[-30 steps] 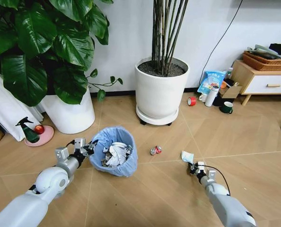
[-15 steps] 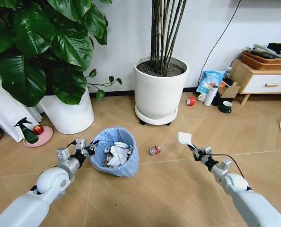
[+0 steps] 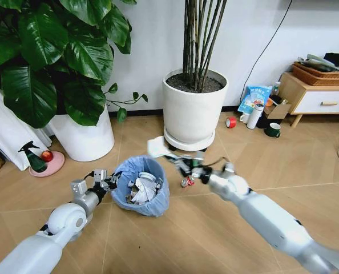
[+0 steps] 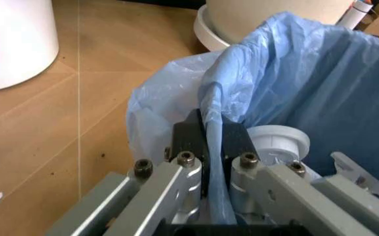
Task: Pick up the trash bin and place the garbage on the floor into it.
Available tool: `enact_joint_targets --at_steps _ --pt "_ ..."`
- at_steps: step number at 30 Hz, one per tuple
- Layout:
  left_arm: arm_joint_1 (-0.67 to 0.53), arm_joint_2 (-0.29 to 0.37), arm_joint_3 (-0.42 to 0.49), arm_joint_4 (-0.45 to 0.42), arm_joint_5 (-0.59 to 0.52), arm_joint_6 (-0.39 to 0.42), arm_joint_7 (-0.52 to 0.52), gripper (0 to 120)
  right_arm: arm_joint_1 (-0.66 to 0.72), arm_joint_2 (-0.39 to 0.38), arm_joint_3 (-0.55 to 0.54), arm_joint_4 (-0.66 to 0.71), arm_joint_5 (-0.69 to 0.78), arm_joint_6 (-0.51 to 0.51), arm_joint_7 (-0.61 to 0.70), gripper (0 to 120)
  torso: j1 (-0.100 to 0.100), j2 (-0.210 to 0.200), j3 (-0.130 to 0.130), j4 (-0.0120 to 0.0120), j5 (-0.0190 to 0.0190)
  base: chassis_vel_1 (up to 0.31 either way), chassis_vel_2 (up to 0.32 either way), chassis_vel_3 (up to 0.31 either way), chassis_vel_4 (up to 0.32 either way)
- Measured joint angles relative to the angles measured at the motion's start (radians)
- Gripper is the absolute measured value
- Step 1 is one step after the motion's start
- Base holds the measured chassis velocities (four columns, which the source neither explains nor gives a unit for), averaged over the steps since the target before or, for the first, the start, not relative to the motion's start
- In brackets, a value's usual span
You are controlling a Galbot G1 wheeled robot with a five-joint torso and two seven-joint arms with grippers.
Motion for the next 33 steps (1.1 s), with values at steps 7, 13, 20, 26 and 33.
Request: enact_joint_targets --at_steps 7,13,20,26,33 --pt "0.0 -0.001 -0.001 0.001 -0.001 0.0 0.001 0 0.066 0.058 -0.091 -0.108 -0.019 0.002 -0.001 2 0.0 0.0 0.0 0.0 0.0001 0.0 0.0 0.0 0.0" --pt "-0.005 -0.003 0.003 0.0 -0.002 0.001 0.001 0 0.134 0.046 -0.185 -0.163 -0.069 -0.018 0.032 23 0.0 0.0 0.0 -0.0002 0.0 0.0 0.0 0.0 0.0" --pt "-0.007 0.001 0.0 0.0 -0.005 0.002 0.002 0 0.181 0.005 -0.233 -0.174 -0.077 -0.037 0.041 51 0.0 0.0 0.0 -0.0001 0.0002 0.0 0.0 0.0 0.0" --pt "-0.007 0.006 -0.005 0.001 -0.005 0.002 0.002 0 0.191 -0.043 -0.241 -0.135 -0.08 -0.042 0.042 72 0.0 0.0 0.0 -0.0004 0.0002 0.0 0.0 0.0 0.0" --pt "-0.01 0.001 -0.004 0.01 -0.005 0.003 0.002 0 0.194 -0.079 -0.227 -0.072 -0.064 -0.042 0.059 97 0.0 0.0 0.0 -0.0001 0.0001 0.0 0.0 0.0 0.0"
